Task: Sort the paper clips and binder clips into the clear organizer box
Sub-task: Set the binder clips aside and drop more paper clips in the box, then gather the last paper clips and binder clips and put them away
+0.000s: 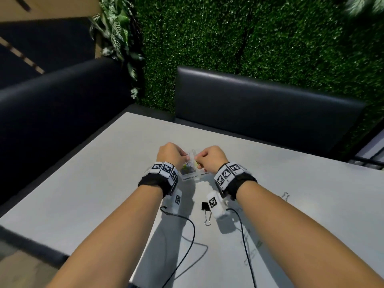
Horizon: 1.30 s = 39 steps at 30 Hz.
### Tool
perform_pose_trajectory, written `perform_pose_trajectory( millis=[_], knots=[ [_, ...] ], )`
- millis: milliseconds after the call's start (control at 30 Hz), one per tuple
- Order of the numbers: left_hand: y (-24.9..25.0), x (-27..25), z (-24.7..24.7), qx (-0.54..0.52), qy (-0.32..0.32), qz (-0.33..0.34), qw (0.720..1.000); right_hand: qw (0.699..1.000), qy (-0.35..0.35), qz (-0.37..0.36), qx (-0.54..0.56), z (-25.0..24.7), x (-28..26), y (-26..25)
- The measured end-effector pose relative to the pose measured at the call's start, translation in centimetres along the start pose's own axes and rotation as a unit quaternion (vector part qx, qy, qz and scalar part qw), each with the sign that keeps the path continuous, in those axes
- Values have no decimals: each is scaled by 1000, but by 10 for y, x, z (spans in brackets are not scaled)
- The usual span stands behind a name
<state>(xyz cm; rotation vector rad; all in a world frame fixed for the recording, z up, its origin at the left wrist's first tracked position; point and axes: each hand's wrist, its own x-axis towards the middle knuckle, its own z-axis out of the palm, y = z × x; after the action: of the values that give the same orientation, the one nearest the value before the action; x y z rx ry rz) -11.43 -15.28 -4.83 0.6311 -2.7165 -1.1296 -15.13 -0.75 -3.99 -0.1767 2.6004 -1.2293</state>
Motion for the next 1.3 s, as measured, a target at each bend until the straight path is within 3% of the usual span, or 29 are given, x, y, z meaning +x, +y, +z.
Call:
perform_pose_trajectory(
  millis=[167, 300, 500, 600, 700, 800, 900, 1133, 1300],
  knots=[
    [-4, 1, -2, 55, 9, 15, 998, 997, -12, -23, -74, 15, 4, -12],
    [5, -19, -8, 39, 23, 55, 997, 995, -12, -57, -83, -6, -8, -6],
    [45, -79, 18, 5, -103, 188, 977, 994, 2, -67, -81, -76, -66, 48],
    [53, -108, 46, 68, -225, 234, 943, 989, -1, -50, -139, -106, -103, 91],
    [52, -129, 78, 165, -281, 261, 909, 978, -31, -7, -208, -115, -134, 138],
    [49, -141, 106, 274, -265, 271, 884, 941, -84, -27, -326, -108, -151, 174],
    [49, -149, 118, 329, -267, 283, 861, 924, -109, -61, -362, -105, -164, 194],
    [45, -180, 107, 274, -309, 327, 850, 943, -120, -76, -300, -122, -206, 189],
    [40, -181, 91, 336, -301, 263, 853, 943, -123, 28, -307, -130, -218, 196]
  ],
)
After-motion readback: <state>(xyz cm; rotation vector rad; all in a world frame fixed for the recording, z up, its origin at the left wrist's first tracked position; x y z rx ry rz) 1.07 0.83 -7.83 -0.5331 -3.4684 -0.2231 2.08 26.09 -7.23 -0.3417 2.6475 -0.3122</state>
